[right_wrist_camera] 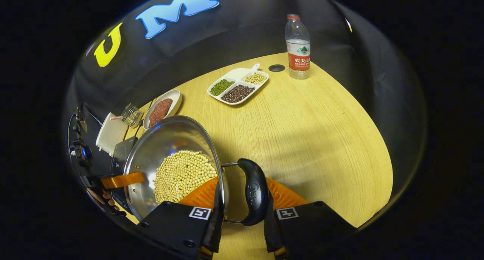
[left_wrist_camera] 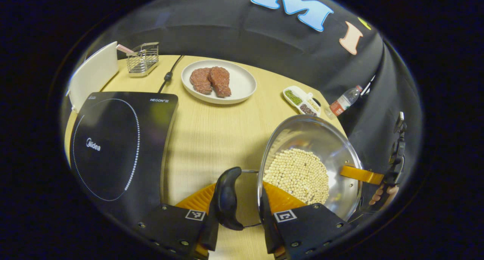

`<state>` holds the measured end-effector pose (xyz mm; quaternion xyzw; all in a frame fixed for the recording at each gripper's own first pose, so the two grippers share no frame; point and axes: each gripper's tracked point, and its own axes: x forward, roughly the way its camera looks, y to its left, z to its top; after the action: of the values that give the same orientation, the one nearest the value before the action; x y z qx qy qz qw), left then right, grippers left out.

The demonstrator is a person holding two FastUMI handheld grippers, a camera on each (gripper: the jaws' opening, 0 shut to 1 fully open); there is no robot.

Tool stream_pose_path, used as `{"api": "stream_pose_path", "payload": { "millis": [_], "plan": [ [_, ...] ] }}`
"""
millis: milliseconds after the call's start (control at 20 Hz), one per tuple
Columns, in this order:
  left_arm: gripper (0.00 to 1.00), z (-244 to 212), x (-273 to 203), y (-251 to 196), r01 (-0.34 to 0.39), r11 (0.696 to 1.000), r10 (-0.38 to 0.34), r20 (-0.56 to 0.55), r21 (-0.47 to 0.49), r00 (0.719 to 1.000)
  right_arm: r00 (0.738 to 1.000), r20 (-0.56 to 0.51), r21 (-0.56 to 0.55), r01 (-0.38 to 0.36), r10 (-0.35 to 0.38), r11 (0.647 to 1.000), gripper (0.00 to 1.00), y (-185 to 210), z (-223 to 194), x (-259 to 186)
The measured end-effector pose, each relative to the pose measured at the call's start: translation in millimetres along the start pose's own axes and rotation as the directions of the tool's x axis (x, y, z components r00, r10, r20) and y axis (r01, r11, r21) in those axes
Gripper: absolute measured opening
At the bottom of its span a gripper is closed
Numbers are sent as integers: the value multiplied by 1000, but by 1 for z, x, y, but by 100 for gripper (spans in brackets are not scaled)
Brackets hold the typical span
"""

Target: First push the handle of the pot to place it horizontally, then grasp the pot with both hands and set it on the induction cooktop.

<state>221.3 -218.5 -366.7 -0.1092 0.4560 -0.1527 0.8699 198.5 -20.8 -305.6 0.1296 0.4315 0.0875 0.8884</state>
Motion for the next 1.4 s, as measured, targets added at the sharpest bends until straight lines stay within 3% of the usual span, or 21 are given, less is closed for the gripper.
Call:
{"api": "stream_pose_path", "payload": {
  "millis": [100,300,350,500,550,650,700,800,1150,1200,1250,1350,1400],
  "plan": [
    [50,-9,-17,-1,1,1000,-1,-14,-8,1000,1000,-7,6,7,-7,1000,45,5,-10,-18],
    [54,-14,-58,4,14,1000,-14,15,5,1000,1000,4,7,3,-3,1000,48,23,-23,-50],
    [54,-16,-69,7,13,1000,-13,19,11,1000,1000,3,6,-1,1,1000,45,30,-27,-56],
    [46,-16,-96,26,3,1000,-3,27,16,1000,1000,13,-2,-19,19,1000,45,56,-34,-68],
    [48,-13,-106,34,0,1000,0,38,17,999,999,20,-3,-25,25,1000,48,66,-36,-71],
    [46,-9,-121,52,-7,1000,7,56,15,998,999,28,-11,-39,39,999,48,87,-39,-73],
    [48,-7,-128,61,-10,1000,9,63,14,998,998,29,-16,-49,49,999,45,97,-39,-73],
    [54,-5,-140,79,-14,1000,14,70,2,997,998,23,-33,-65,66,997,48,117,-40,-73],
    [54,11,-169,146,-37,999,40,110,-28,993,995,29,-65,-95,97,993,45,187,-39,-60],
    [50,14,-173,157,-43,999,46,115,-27,992,994,26,-62,-101,103,993,45,199,-41,-57],
    [54,17,-176,167,-49,998,52,123,-25,991,994,23,-59,-106,108,993,45,210,-44,-54],
    [50,23,-183,190,-60,998,63,131,-23,989,993,21,-58,-114,116,992,48,231,-46,-47],
    [54,26,-185,201,-65,998,67,136,-23,988,993,23,-57,-118,120,991,44,241,-47,-42]
  ]
}}
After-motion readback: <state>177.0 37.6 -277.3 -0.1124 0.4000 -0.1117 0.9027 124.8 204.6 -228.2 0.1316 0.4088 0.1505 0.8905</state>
